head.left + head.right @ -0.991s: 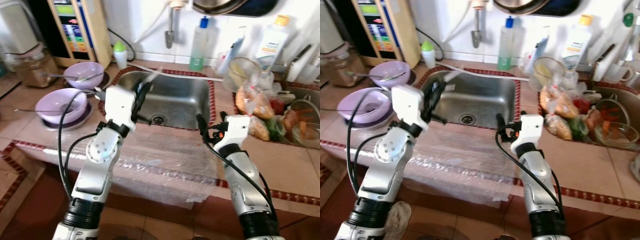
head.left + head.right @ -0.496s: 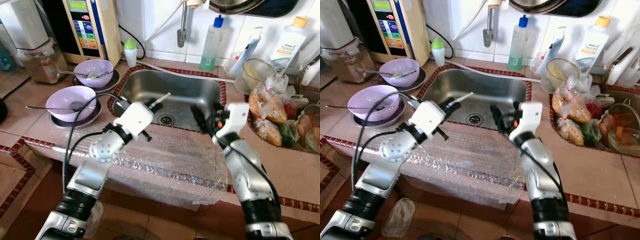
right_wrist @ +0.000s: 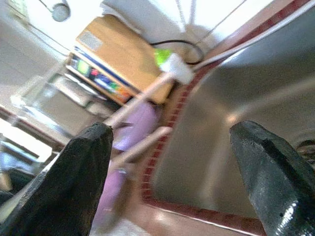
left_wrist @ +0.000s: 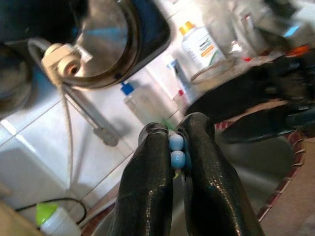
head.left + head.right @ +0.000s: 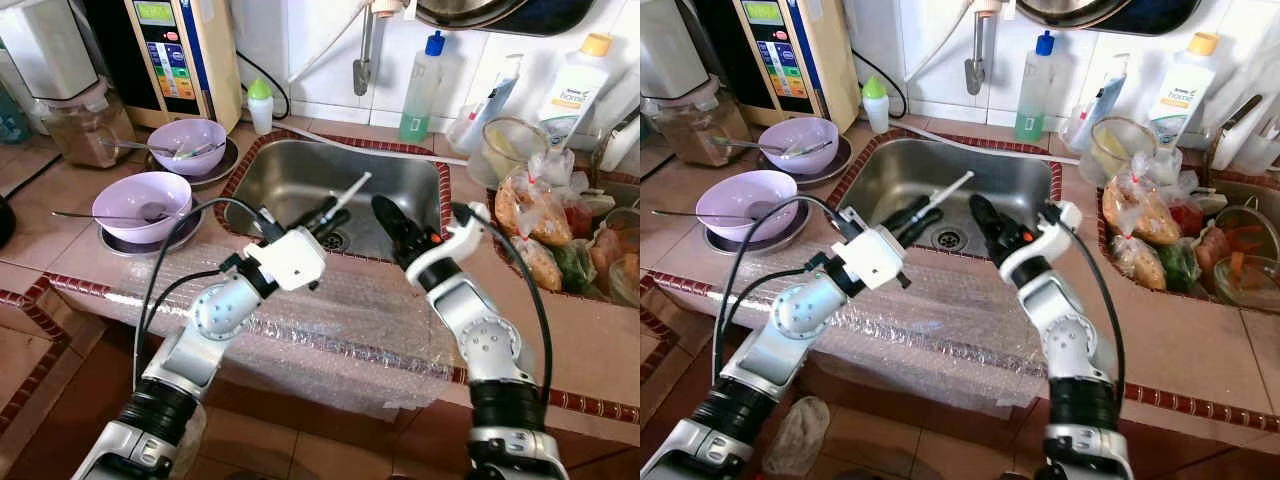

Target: Kitchen organization

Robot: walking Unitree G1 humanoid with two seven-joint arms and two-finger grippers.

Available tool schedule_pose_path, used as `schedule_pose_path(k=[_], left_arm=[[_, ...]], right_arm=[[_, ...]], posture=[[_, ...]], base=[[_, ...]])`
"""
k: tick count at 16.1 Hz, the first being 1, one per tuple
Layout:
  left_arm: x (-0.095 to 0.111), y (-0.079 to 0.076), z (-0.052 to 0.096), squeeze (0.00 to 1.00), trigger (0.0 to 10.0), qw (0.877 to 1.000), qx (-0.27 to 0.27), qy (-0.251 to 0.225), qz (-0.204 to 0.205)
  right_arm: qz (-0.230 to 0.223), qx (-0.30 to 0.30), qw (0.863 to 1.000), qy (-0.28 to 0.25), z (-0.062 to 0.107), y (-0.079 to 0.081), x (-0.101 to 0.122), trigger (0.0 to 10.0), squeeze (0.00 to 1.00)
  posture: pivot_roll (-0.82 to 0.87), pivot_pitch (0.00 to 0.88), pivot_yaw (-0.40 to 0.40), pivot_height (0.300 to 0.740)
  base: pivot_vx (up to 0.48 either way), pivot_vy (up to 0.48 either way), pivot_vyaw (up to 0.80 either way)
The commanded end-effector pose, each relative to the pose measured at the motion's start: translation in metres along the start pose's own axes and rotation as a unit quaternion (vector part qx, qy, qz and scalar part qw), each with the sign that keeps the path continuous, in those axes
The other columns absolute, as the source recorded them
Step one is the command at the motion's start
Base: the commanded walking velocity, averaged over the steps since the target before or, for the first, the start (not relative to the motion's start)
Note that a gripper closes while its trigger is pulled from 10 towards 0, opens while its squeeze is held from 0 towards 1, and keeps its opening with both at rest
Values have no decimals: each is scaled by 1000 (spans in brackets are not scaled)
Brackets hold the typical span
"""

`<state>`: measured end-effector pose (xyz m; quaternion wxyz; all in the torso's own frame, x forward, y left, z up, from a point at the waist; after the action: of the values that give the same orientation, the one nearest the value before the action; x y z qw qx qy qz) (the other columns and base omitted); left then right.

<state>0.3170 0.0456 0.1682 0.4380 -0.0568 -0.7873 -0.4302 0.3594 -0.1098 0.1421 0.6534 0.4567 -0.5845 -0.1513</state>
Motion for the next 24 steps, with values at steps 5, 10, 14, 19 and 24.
schedule_pose_path(k=[5, 10, 14, 19, 24], left_arm=[[-1, -21, -1, 0, 10000, 1000, -27, -13, 4], [0, -25, 0, 0, 10000, 999, -28, -18, 9], [-6, -23, 1, 0, 10000, 1000, -22, -9, 1], [-9, -19, 1, 0, 10000, 1000, -9, -3, -7], [-11, -21, 2, 0, 10000, 1000, -7, -1, -10]], right_arm=[[-54, 76, 995, 25, -14, 35, 4, 10000, 0], [-82, 77, 991, 66, -16, 36, -8, 0, 0], [-82, 61, 993, 53, -23, 33, 0, 0, 0], [-79, 31, 995, 46, -22, 19, 3, 0, 0], [-72, 6, 997, 28, -22, 10, 11, 0, 0]], posture=[[-26, 0, 27, 740], [-18, 0, 19, 740], [-15, 0, 16, 740], [-15, 0, 16, 740], [-20, 0, 18, 740]], base=[[0, 0, 0], [0, 0, 0], [0, 0, 0], [0, 0, 0], [0, 0, 0]])
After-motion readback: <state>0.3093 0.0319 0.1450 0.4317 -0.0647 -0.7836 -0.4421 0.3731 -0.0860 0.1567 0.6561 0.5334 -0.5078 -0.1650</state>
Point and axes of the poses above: a point about 5 cm out from each wrist's last joint towards the gripper, its own z axis pointing back from the gripper into the wrist, its own x axis along the axis of the wrist's last joint, y = z × x, the point moved 4 cm from there along -z, pointing out of the wrist towards the gripper, and after that the axes turned 1 degree about z, right-handed, at the moved point
